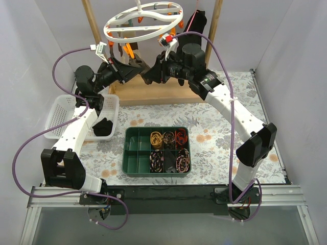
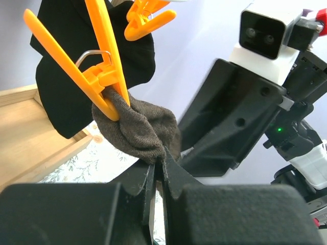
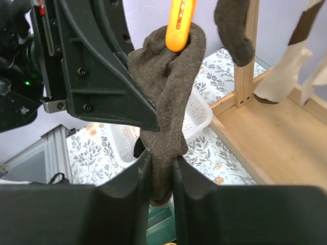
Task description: Remove the socks clipped to the hanger
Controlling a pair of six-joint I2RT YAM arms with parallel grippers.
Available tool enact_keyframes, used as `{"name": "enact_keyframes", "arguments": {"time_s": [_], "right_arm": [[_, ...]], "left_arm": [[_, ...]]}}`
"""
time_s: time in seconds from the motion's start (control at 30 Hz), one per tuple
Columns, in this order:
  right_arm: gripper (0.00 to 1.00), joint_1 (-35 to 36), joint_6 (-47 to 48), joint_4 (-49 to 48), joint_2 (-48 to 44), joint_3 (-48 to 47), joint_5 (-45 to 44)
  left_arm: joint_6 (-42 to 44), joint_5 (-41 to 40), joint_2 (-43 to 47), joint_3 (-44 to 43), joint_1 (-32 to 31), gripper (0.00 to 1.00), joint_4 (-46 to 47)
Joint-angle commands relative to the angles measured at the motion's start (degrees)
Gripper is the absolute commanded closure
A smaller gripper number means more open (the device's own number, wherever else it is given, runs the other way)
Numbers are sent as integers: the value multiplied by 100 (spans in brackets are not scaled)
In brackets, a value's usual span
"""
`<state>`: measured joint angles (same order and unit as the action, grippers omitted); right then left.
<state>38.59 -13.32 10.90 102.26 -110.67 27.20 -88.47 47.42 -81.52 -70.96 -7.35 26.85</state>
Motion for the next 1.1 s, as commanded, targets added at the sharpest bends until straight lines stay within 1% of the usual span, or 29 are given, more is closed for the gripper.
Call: {"name": "enact_keyframes", "arguments": {"time_s": [0.0,0.03,0.07,0.1,0.17,0.2,0.23,0.27,0.3,0.33,0.4,0.47,0.5,0.53,0.63,0.83,1.07], "right_arm": [[84,-9,-249,-641,-110,116,233],[98,-9,-302,-659,-75,99,233],[99,-9,-346,-668,-66,90,233],[99,-9,-364,-676,-57,64,198],[99,-9,-425,-668,-66,81,111],[99,-9,-426,-668,-83,142,23],[99,-27,-426,-668,-118,169,5],[99,-18,-408,-668,-136,195,5],[99,-27,-399,-668,-153,256,13],[99,-18,-382,-668,-188,292,31],[99,-18,-329,-676,-206,327,154],[99,-18,-329,-668,-241,371,233],[99,-18,-312,-668,-259,388,259],[99,-18,-303,-668,-285,415,277],[99,-18,-268,-668,-347,468,286],[99,-9,-232,-668,-452,564,259],[99,-18,-197,-668,-540,661,268]], "left_arm": [[-39,66,303,-41,-29,96,-110],[-57,66,303,-41,-29,94,-119],[-65,74,303,-58,-29,93,-136],[-5,75,303,-93,-29,85,-276],[188,-4,373,-181,-29,73,-574],[294,-74,408,-303,-29,64,-932],[512,-353,434,-357,-29,52,-1110],[619,-539,496,-436,-29,45,-1312],[724,-767,496,-645,-29,42,-1784],[943,-1117,479,-813,-29,37,-2032],[1138,-1348,330,-1233,-29,36,-2585],[1218,-1454,163,-1420,-29,36,-2659],[1209,-1498,93,-1516,-29,36,-2885],[1191,-1525,31,-1665,-29,36,-2922],[1060,-1656,-206,-1964,-20,36,-2992],[893,-1806,-540,-2273,-20,38,-3010],[726,-1771,-655,-2282,-20,48,-2782]]}}
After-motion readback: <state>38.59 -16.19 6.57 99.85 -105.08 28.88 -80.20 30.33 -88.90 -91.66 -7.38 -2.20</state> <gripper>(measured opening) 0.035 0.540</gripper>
